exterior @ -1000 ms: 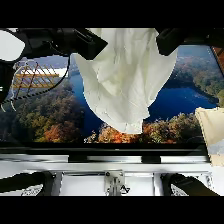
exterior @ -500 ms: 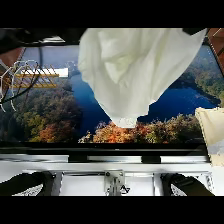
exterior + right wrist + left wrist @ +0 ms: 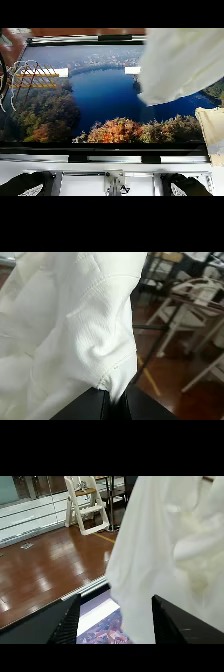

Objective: Fold the shirts.

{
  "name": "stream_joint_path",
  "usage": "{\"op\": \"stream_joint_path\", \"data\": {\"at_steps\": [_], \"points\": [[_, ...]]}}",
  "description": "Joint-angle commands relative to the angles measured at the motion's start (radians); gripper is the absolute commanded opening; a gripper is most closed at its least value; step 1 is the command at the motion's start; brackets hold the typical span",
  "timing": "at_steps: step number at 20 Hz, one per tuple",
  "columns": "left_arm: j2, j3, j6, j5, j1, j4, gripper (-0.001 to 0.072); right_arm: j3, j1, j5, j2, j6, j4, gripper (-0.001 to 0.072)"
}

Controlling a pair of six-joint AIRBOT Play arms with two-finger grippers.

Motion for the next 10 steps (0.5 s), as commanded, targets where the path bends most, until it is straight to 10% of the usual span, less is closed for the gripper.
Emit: {"op": "stream_joint_path", "data": {"at_steps": [1,10], "points": [[-0.011,0.000,0.001,-0.068,0.000,0.039,0.0532,0.040,-0.143,0.023,0.001,0.064,-0.083,0.0070],[-0.043,0.000,0.002,-0.100,0.000,0.055,0.0532,0.055,-0.592,0.006,-0.006,0.080,0.023,0.0070]]}}
